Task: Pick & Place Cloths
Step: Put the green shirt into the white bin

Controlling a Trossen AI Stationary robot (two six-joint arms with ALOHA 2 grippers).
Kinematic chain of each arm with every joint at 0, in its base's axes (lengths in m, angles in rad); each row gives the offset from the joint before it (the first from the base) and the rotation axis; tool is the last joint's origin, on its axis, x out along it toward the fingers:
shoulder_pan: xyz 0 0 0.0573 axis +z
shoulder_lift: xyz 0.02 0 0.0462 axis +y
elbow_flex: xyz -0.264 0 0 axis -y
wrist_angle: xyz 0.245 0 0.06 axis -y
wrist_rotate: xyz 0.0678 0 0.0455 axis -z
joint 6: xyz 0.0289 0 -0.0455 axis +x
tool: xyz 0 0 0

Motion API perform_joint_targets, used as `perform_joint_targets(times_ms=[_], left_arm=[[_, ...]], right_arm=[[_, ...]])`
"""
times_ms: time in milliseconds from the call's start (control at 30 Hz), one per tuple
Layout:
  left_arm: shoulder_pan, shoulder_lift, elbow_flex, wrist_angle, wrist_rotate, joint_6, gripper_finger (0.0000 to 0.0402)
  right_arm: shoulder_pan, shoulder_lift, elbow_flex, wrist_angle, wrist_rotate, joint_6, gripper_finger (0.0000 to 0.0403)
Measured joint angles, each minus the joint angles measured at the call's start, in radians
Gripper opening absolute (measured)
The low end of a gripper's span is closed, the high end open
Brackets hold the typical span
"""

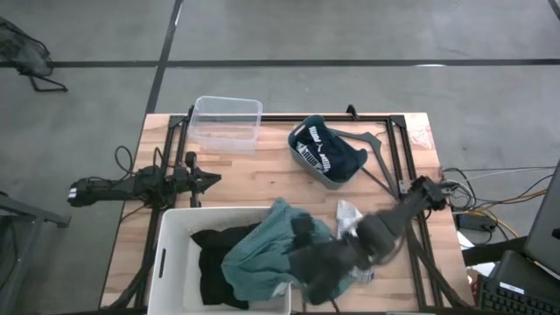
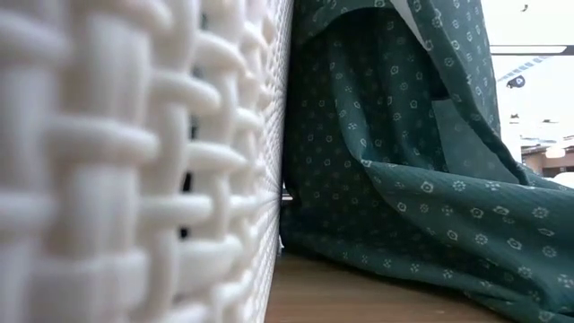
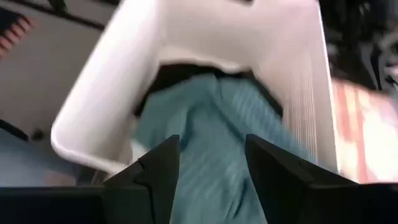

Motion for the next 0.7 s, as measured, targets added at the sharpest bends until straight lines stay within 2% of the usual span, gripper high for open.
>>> perform_joint_targets(times_ms=[233, 467, 600, 700], left_arm=[[0.000, 0.000, 0.000, 0.000, 0.000, 0.000, 0.0035], [0.000, 0.000, 0.000, 0.000, 0.000, 0.000, 0.0035], [0.000, 0.000, 0.000, 0.000, 0.000, 0.000, 0.0035], [0.000, 0.000, 0.000, 0.000, 0.000, 0.000, 0.0035]], right_arm=[[0.129, 0.000, -0.095, -0.095, 0.336, 0.200, 0.0152], [0.199, -0.018, -0.275, -0.117, 0.457, 0.403, 0.0125], [0.225, -0.063, -0.416, -0.105, 0.469, 0.519, 0.0107], [0.242, -0.119, -0.543, -0.029, 0.470, 0.572, 0.0093]])
